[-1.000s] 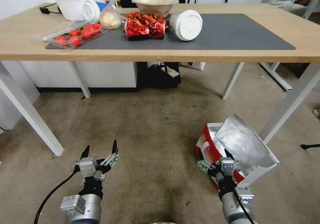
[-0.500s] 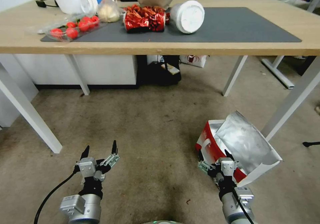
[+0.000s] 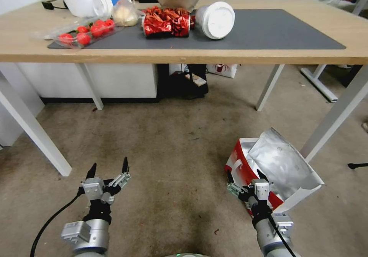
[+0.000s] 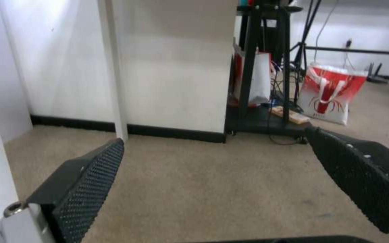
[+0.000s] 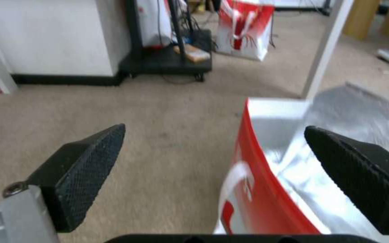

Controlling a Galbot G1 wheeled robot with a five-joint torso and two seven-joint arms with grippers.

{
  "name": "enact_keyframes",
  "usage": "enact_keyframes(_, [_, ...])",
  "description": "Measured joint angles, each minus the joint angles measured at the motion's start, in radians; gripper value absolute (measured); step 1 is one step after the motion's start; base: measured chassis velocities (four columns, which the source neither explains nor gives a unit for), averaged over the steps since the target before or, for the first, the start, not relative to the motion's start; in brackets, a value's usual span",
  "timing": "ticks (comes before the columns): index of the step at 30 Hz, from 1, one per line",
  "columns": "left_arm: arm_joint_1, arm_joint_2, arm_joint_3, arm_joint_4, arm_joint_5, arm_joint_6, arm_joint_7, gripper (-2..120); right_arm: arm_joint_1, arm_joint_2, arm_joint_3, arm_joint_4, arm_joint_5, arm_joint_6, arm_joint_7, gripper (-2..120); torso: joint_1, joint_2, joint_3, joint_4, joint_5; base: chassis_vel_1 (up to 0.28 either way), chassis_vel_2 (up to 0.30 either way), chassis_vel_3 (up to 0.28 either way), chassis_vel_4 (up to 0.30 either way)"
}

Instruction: Pick up the food delivery bag from the floor and place it on the table.

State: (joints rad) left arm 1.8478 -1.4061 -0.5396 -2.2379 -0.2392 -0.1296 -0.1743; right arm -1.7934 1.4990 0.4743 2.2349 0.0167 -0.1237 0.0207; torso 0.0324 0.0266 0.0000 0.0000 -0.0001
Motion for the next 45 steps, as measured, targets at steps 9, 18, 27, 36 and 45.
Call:
enact_keyframes(9, [-0.004, 0.000, 0.019, 0.006, 0.026, -0.017, 0.006, 100, 0.002, -0.044, 0.019, 0.050, 0.050, 0.047, -0.046, 100, 0.000, 0.002, 0.000, -0.0001, 0.0002, 0.000, 0.000, 0.000, 0.000])
enact_keyframes(18, [-0.004, 0.025, 0.016, -0.008, 0.017, -0.027, 0.006, 100, 0.026, -0.186, 0.141, 0.028, 0.232, 0.053, -0.133, 100, 0.001, 0.004, 0.000, 0.0000, 0.0004, 0.000, 0.000, 0.000, 0.000])
enact_keyframes(27, [-0.003, 0.027, 0.021, -0.019, 0.018, -0.034, 0.009, 100, 0.093, -0.353, 0.311, -0.107, 0.365, 0.022, -0.239, 100, 0.001, 0.005, 0.000, 0.0001, 0.0003, 0.000, 0.000, 0.000, 0.000])
enact_keyframes(36, [0.010, 0.028, 0.024, -0.018, 0.019, -0.061, 0.029, 100, 0.151, -0.505, 0.385, -0.219, 0.481, -0.095, -0.297, 100, 0.001, 0.005, 0.000, -0.0001, 0.0005, 0.000, 0.000, 0.000, 0.000])
enact_keyframes(45, [0.010, 0.029, 0.022, -0.027, 0.025, -0.047, 0.034, 100, 0.232, -0.695, 0.430, -0.434, 0.471, -0.116, -0.444, 100, 0.001, 0.006, 0.000, 0.0001, 0.0002, 0.000, 0.000, 0.000, 0.000])
